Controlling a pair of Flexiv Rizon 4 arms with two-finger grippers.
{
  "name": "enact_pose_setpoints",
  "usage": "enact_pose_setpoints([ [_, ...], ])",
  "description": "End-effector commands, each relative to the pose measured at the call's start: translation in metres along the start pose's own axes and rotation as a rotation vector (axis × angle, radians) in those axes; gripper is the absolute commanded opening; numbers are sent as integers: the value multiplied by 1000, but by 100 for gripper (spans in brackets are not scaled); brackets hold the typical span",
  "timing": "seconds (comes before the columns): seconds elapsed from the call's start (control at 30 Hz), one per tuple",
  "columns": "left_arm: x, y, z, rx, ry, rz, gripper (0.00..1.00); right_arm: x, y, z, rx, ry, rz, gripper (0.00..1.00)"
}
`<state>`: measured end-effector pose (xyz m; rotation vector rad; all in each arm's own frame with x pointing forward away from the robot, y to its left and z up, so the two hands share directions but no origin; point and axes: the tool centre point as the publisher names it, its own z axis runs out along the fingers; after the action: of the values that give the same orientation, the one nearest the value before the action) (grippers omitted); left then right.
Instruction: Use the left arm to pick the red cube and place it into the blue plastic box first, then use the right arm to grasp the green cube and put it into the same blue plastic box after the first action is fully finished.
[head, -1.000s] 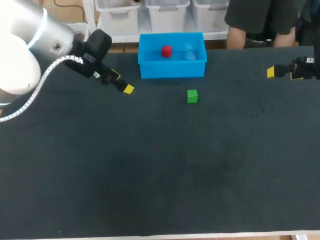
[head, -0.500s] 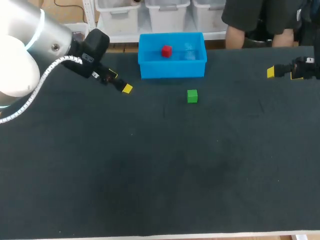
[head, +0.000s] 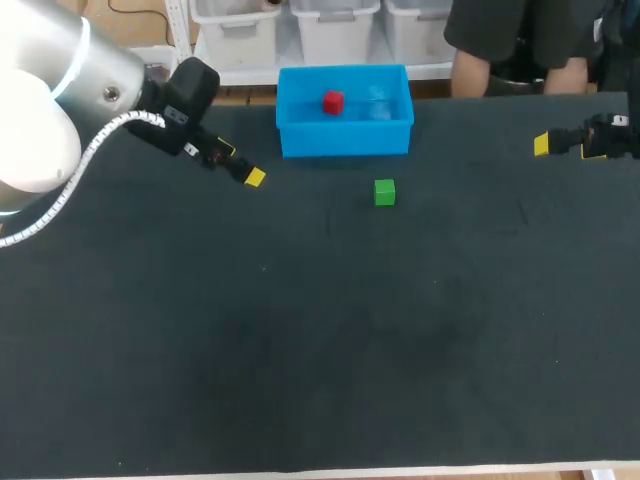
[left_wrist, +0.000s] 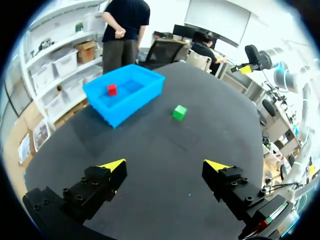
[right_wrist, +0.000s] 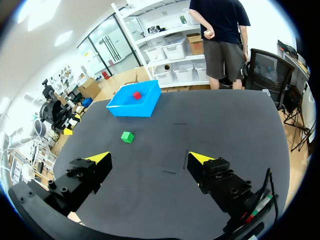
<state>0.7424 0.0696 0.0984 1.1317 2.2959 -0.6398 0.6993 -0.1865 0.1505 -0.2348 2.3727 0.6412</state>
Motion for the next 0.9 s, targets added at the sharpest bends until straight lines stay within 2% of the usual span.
enact_pose_setpoints([
  [0.03, 1, 0, 0, 2, -5, 2, 100, 9, 7, 0, 12, 39, 1, 100],
  [0.2, 1, 0, 0, 2, -5, 2, 100, 13, 14, -3, 46, 36, -9, 100],
  [0.4, 1, 0, 0, 2, -5, 2, 100, 2, 22, 10, 36, 52, -43, 100],
  [0.57, 1, 0, 0, 2, -5, 2, 100, -17, 33, 28, 32, 75, -77, 100],
  [0.9, 1, 0, 0, 2, -5, 2, 100, -52, 65, 63, 92, 126, -105, 100],
])
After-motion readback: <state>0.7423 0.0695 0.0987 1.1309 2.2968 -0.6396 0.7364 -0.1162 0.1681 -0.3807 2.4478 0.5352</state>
